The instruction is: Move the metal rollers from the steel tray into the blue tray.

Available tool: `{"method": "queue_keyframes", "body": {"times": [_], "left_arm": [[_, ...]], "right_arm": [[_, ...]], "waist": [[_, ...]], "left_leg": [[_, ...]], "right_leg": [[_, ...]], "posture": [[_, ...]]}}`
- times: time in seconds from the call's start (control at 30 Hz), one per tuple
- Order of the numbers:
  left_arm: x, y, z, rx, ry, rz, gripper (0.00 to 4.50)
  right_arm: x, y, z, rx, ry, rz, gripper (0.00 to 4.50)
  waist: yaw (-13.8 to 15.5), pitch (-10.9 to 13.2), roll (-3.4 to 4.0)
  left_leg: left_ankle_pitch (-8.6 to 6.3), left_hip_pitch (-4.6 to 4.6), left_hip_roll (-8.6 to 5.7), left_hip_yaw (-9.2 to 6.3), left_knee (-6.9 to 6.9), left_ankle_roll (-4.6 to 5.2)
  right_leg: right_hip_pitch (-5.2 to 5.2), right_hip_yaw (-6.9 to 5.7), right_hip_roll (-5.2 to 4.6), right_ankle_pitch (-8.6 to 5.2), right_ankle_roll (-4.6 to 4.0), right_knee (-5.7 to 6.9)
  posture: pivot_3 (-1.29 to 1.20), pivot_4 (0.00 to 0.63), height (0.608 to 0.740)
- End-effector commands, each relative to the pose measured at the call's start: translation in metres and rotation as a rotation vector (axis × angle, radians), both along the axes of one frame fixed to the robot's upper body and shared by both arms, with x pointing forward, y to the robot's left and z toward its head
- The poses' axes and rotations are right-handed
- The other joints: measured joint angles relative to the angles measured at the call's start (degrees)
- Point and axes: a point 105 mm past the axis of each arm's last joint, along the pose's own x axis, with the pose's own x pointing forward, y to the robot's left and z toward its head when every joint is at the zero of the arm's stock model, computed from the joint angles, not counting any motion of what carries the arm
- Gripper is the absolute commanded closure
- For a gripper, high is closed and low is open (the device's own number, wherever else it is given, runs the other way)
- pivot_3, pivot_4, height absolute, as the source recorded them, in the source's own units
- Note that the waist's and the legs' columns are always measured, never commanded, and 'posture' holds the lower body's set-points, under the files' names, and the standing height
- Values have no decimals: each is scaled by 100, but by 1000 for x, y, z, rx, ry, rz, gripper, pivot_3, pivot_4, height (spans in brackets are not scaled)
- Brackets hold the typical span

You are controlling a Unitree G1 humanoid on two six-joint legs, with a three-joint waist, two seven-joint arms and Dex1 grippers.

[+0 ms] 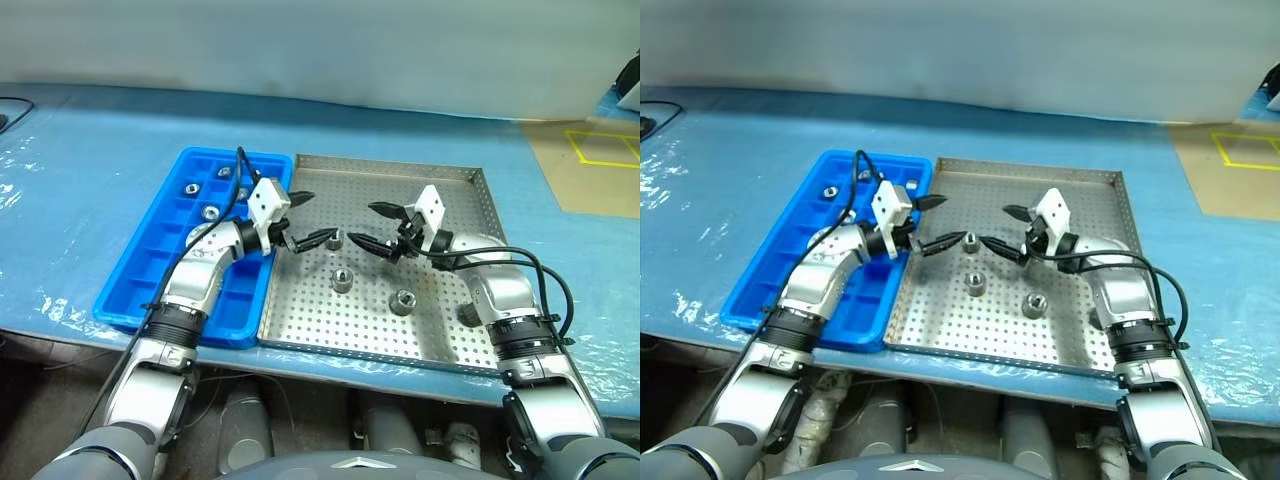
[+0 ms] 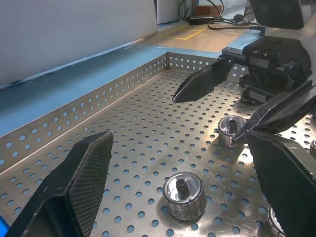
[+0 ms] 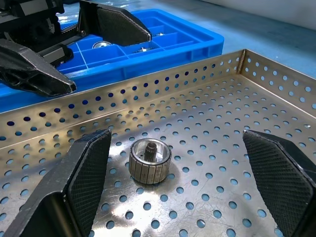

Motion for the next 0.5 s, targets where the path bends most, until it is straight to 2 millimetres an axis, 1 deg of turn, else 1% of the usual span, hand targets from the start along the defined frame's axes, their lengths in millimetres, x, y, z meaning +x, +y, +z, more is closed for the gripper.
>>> {"method": "queue_keyframes", "body": {"times": [0.03,0.37,0.5], "left_arm": [[-2,-2,8,-13,-40,-8,0],[-2,-4,8,3,-49,-12,0],[0,-6,13,-15,-57,-16,0]], "right_arm": [[0,4,18,-6,-66,25,34],[0,4,18,-15,-71,18,34],[0,3,20,-17,-75,12,34]], "waist": [[0,0,0],[0,0,0],[0,0,0]], "left_leg": [[0,0,0,0,0,0],[0,0,0,-1,3,0],[0,0,0,-1,4,0]], "right_leg": [[0,0,0,0,0,0],[0,0,0,0,0,4],[0,0,0,0,0,5]], "posture": [[-143,150,740],[-150,150,740],[-153,150,740]]}}
